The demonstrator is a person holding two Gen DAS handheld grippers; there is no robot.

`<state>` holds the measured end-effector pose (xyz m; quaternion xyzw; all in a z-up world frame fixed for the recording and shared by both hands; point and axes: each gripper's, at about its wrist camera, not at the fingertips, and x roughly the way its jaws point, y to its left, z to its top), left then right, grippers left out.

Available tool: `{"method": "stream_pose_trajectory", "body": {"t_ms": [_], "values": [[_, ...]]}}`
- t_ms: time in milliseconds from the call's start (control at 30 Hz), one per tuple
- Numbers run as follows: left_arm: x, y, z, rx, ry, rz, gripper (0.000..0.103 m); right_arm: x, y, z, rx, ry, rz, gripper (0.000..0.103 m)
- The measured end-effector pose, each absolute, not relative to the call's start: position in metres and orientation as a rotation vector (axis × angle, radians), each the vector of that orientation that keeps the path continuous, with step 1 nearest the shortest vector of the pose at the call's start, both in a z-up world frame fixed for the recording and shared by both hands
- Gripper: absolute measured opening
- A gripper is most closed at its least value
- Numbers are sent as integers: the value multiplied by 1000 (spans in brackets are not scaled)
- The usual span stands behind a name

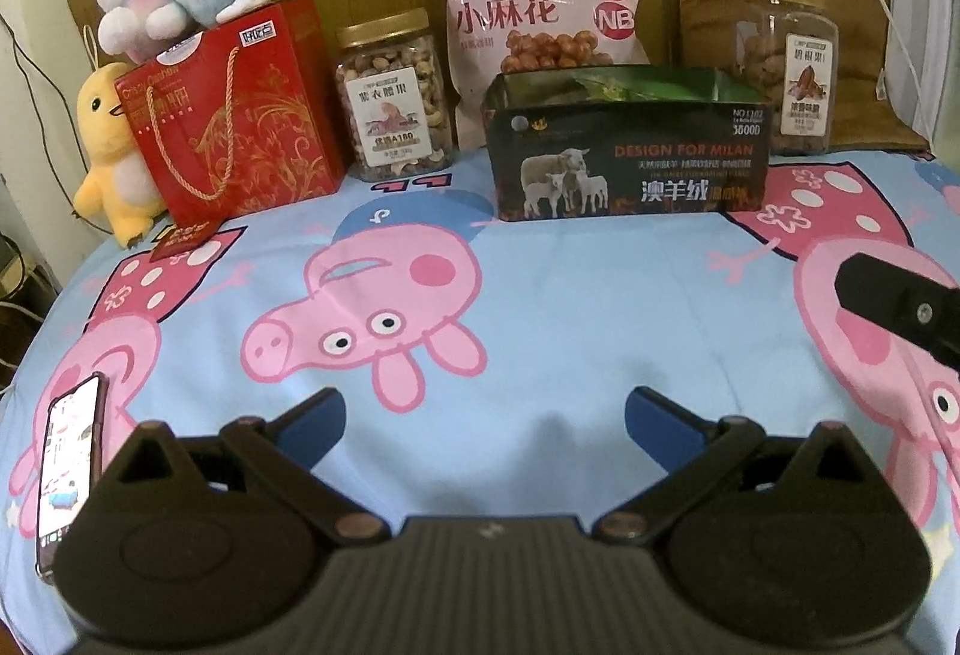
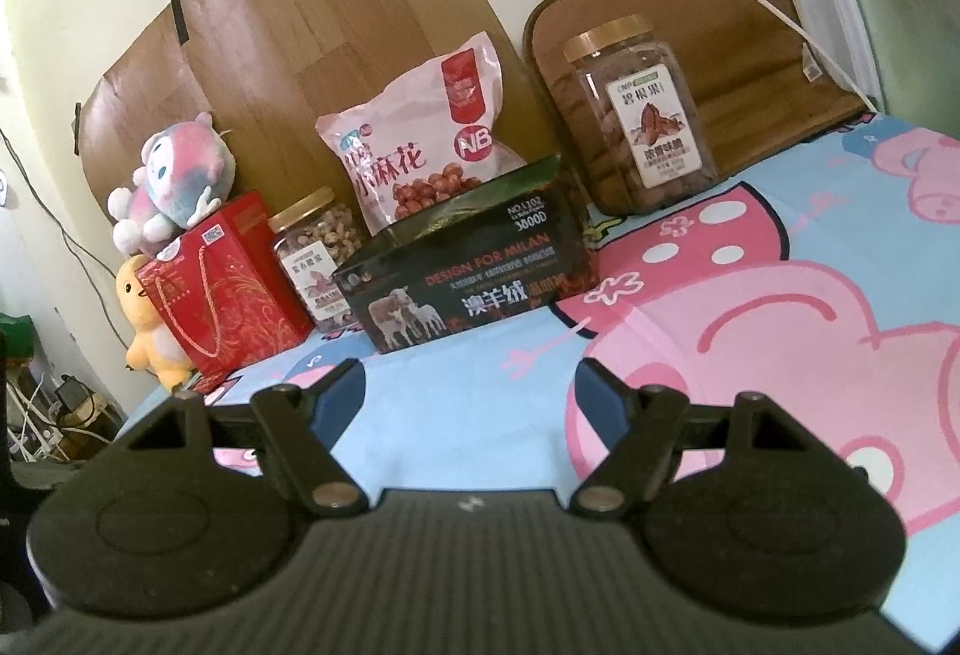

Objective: Organize snacks

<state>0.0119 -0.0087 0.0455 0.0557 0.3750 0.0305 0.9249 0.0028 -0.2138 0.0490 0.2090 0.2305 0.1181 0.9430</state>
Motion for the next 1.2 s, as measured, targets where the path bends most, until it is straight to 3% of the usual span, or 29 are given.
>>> {"method": "stream_pose_trajectory", "body": {"t_ms": [1200], "values": [[25, -12, 38, 97, 809, 42, 103, 10, -218, 41, 433, 488, 232, 79]]}}
